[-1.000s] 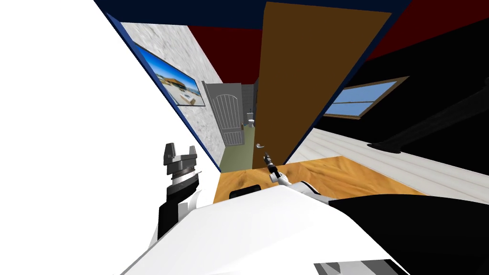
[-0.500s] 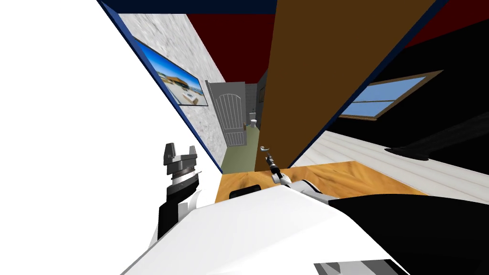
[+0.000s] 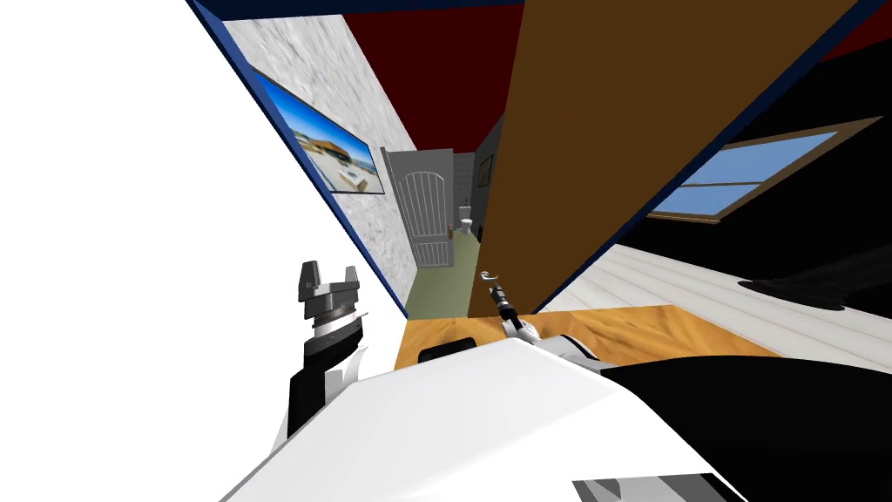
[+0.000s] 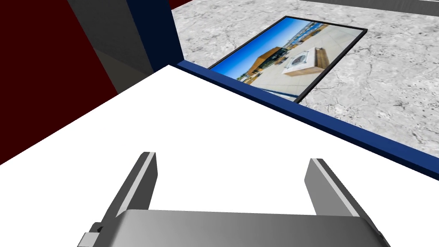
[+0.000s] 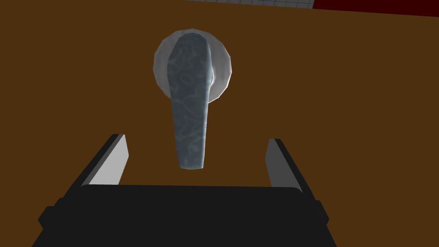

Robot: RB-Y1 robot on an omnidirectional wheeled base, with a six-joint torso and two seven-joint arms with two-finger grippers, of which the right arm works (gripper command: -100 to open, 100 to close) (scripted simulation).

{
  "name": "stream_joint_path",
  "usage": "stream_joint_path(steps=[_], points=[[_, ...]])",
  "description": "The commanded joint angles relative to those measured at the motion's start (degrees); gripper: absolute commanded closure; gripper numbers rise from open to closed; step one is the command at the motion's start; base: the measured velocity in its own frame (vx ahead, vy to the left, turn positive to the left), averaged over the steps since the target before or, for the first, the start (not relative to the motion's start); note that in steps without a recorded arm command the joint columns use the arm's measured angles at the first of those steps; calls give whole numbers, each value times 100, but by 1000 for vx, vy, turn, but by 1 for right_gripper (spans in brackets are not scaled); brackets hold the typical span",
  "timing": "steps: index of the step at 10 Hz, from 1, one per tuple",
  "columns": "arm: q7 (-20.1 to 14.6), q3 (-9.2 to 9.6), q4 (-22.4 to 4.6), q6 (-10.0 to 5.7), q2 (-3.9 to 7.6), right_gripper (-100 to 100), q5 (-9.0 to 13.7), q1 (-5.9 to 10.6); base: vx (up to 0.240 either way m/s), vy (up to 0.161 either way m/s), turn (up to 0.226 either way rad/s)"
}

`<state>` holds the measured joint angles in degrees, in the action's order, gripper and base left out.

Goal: Pull the door open

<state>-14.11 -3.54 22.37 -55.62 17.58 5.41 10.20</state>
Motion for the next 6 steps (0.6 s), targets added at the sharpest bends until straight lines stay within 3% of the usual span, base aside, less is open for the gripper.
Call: stream_joint_path(steps=[1, 2, 3, 4, 5, 6], points=[[-97, -60, 21, -37, 126, -100, 49, -135, 199, 25, 150], [-97, -60, 139, -37, 126, -100, 49, -135, 156, 4, 51], [-97, -60, 21, -37, 126, -100, 49, -135, 60, -12, -10], [-185, -105, -13, -113, 236, -100, 86, -223, 153, -3, 133], [-185, -105, 141, -113, 236, -100, 86, -223, 155, -8, 63], [-185, -105, 43, -113, 236, -100, 86, -223, 57, -9, -5]])
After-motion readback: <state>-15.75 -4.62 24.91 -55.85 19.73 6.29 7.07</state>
